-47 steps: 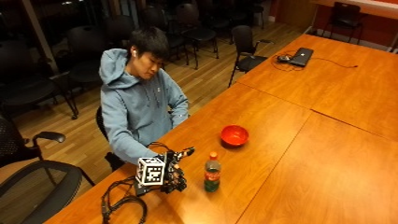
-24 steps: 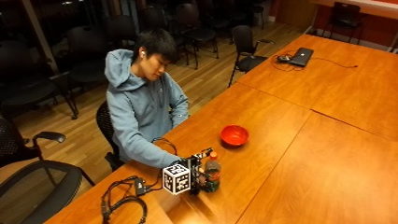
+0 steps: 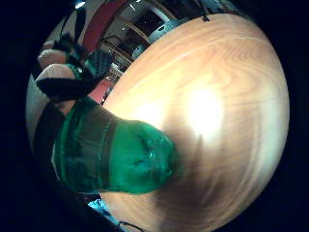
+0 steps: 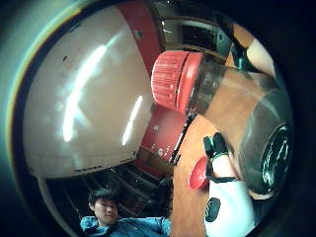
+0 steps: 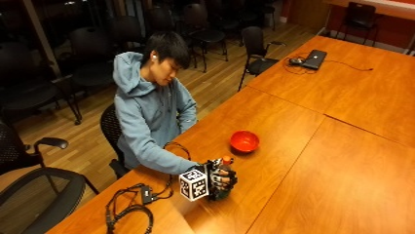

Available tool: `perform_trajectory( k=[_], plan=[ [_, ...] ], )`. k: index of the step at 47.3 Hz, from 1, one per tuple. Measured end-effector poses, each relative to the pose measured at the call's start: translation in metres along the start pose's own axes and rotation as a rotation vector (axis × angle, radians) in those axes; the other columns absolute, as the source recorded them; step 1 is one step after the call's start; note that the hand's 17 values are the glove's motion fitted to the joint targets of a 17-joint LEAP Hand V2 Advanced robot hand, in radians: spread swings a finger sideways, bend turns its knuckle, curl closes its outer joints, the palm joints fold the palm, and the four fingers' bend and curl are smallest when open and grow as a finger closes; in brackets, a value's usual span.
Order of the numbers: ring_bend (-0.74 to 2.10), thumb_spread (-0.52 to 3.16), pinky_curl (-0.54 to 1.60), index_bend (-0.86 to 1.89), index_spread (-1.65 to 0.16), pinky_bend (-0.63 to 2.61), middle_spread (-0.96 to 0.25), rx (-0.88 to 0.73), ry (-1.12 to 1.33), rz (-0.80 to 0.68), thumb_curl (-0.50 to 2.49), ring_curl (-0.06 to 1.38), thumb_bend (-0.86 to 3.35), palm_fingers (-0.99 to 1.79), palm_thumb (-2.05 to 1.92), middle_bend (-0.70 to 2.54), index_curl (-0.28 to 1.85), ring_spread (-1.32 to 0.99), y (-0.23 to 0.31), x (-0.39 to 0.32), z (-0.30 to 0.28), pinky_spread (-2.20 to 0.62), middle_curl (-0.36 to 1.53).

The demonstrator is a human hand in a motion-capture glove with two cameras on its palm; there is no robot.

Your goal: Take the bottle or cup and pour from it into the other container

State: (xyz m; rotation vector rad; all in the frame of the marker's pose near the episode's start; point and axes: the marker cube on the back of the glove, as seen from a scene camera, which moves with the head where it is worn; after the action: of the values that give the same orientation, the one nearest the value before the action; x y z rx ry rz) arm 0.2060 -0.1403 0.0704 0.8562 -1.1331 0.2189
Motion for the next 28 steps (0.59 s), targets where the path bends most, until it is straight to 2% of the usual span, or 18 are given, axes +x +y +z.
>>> perform_trajectory(
  k=[12,28],
  plan=[
    [0.57,0.69,0.27,0.14,-0.15,0.56,-0.01,-0.017,0.012,-0.018,0.52,0.36,-0.01,1.06,1.0,0.33,0.33,-0.08,0.004,-0.01,0.021,-0.01,0.4],
    [0.53,0.54,0.3,0.13,-0.13,0.55,-0.03,-0.248,0.181,-0.119,0.59,0.39,-0.03,1.12,1.01,0.28,0.33,-0.11,0.015,-0.052,0.064,-0.09,0.43]
  ],
)
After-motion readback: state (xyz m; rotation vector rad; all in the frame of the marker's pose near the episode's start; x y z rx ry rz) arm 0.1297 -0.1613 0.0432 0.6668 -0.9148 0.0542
